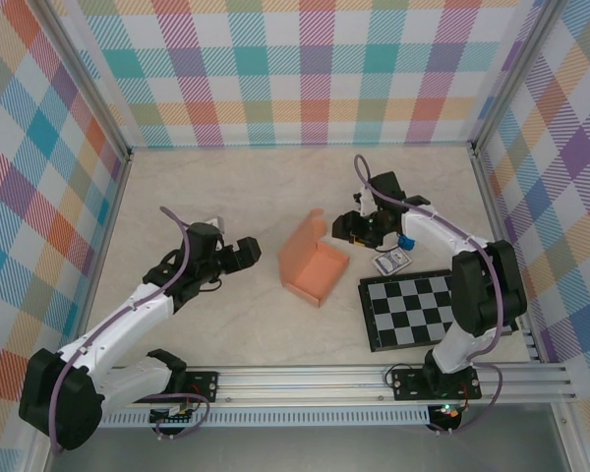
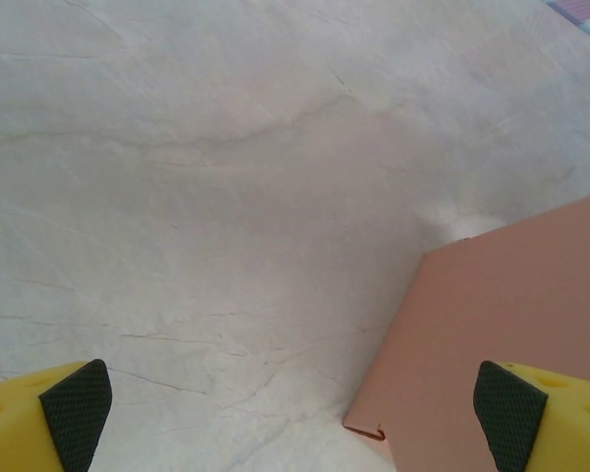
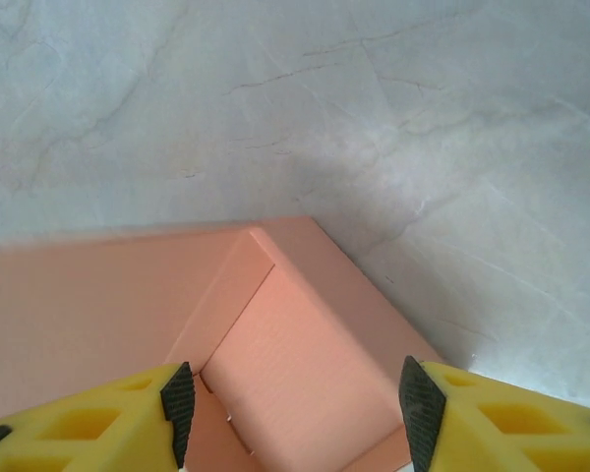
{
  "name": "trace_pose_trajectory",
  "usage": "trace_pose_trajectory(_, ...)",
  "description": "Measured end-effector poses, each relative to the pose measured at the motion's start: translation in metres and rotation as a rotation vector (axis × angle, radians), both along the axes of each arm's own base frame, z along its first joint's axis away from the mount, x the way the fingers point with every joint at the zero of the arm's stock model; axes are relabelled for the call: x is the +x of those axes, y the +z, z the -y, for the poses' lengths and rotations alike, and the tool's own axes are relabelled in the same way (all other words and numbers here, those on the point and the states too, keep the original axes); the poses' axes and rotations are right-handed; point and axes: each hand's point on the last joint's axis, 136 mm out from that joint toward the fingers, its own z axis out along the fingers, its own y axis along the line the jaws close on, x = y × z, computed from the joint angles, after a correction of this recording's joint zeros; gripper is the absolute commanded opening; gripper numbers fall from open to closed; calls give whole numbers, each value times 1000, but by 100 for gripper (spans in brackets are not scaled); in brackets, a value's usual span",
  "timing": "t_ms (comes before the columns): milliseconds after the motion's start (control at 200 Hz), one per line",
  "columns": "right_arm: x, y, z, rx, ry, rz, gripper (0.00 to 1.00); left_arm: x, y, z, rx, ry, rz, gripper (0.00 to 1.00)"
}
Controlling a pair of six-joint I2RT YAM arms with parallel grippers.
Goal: Fold the paper box
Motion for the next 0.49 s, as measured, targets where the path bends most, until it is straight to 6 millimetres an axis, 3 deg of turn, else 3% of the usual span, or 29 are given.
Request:
trace_pose_trajectory(175, -4, 2, 4, -29, 29, 19, 59, -4, 4, 15, 0, -92, 27, 98)
trace_pose_trajectory(315, -2, 16, 12, -78, 61, 113, 57, -6, 15, 15, 3, -104, 71, 99)
trace_pose_trajectory(495, -11, 31, 15, -148, 303, 334, 55, -4, 21, 6, 19, -62, 98, 100)
